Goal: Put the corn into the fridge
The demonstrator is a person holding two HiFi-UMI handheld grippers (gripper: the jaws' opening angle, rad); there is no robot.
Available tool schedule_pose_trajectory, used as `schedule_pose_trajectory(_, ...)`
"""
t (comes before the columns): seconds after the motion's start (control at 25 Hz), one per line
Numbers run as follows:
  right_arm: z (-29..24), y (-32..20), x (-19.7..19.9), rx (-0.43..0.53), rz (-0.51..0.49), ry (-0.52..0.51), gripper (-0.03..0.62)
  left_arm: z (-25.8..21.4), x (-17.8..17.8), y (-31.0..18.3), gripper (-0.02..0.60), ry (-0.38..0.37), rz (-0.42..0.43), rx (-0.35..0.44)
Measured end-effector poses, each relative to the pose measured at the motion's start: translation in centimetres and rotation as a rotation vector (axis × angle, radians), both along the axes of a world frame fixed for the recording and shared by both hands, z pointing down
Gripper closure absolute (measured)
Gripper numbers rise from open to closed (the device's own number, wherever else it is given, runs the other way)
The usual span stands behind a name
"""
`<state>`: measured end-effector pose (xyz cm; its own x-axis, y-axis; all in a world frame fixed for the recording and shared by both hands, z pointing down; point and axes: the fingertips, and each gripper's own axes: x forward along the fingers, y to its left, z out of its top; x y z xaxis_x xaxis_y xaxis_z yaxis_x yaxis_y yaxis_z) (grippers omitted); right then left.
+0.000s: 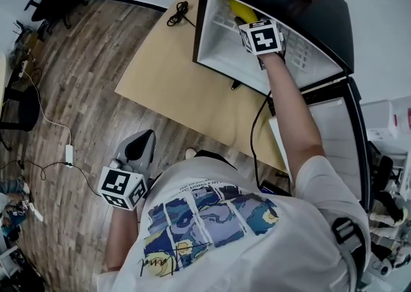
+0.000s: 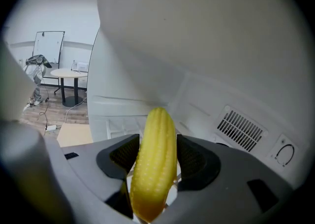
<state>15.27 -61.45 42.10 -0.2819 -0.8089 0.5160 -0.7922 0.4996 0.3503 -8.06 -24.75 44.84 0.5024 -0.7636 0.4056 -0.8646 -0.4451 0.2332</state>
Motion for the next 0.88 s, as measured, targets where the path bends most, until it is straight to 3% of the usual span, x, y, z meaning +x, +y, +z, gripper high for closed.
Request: schedule_pose_trajectory(0.88,-0.9,1.4,0.4,0.042,0.027,-0.036,0.351,-0.2,-0.9,1.5,0.572,0.003,0.011,0.004)
